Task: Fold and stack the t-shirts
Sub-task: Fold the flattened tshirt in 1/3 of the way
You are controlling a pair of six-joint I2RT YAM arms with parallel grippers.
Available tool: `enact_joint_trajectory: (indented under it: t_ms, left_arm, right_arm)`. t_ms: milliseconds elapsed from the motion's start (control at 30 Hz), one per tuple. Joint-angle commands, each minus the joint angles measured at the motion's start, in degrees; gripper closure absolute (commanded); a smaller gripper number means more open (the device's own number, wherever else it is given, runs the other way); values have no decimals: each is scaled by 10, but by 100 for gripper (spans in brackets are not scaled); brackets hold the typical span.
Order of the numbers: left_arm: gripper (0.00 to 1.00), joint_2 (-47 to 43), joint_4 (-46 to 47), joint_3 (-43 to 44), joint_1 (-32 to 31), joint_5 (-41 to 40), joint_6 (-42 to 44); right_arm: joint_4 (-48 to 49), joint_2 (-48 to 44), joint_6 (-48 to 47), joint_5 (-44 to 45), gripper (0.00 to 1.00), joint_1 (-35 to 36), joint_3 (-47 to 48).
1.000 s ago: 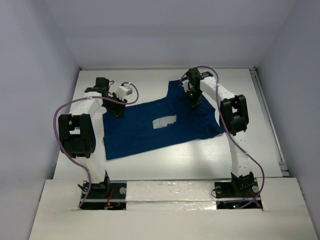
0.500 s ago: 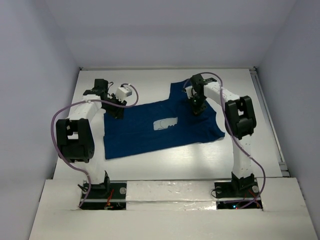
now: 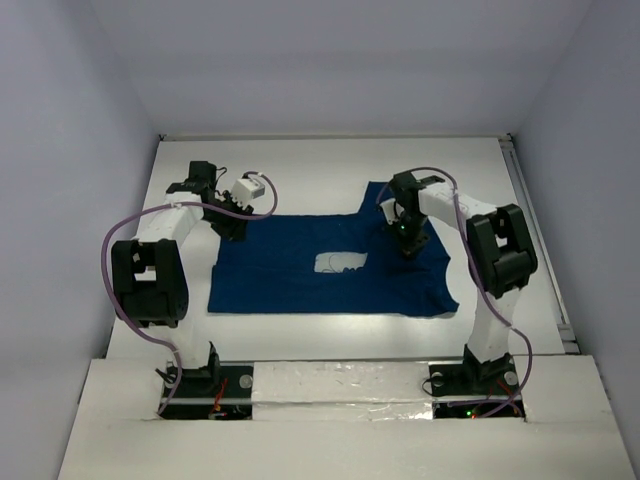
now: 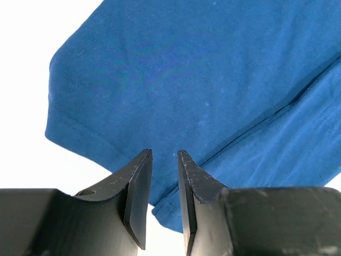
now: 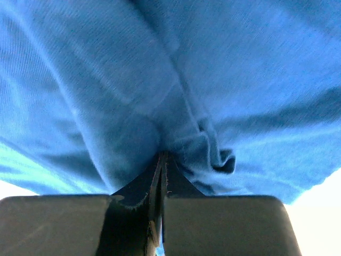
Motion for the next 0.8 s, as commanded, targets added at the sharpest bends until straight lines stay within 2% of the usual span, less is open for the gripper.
enact_joint_trajectory:
  t_ms: [0, 100, 133, 233, 267, 400, 567, 633, 767]
  left_arm:
    - [78, -31, -13, -7, 4, 1, 12]
    - [78, -31, -14, 0, 4, -2, 12]
    - [78, -29, -18, 7, 4, -2, 10]
    - [78, -24, -23, 21, 4, 1, 5]
    - [78, -24, -23, 23, 4, 1, 5]
    - [78, -28, -25, 29, 4, 3, -1]
    - [78, -19, -1, 40, 4, 21, -25]
    - [75, -6, 10, 52, -1, 39, -35]
    - [72, 54, 5, 157, -34, 71, -65]
  right_arm:
    - [-28, -46, -30, -20, 100, 2, -16]
    - [22, -84, -35, 31, 97, 2, 1]
    - [32, -95, -32, 72, 92, 2, 32]
    - [52, -94, -32, 97, 88, -6, 98]
    - [53, -89, -28, 98, 87, -6, 150]
    - [34, -38, -24, 88, 84, -16, 272]
    - [-21, 109, -10, 85, 84, -27, 440]
    - [-46, 140, -4, 73, 84, -33, 507]
    - [-77, 188, 17, 67, 83, -33, 556]
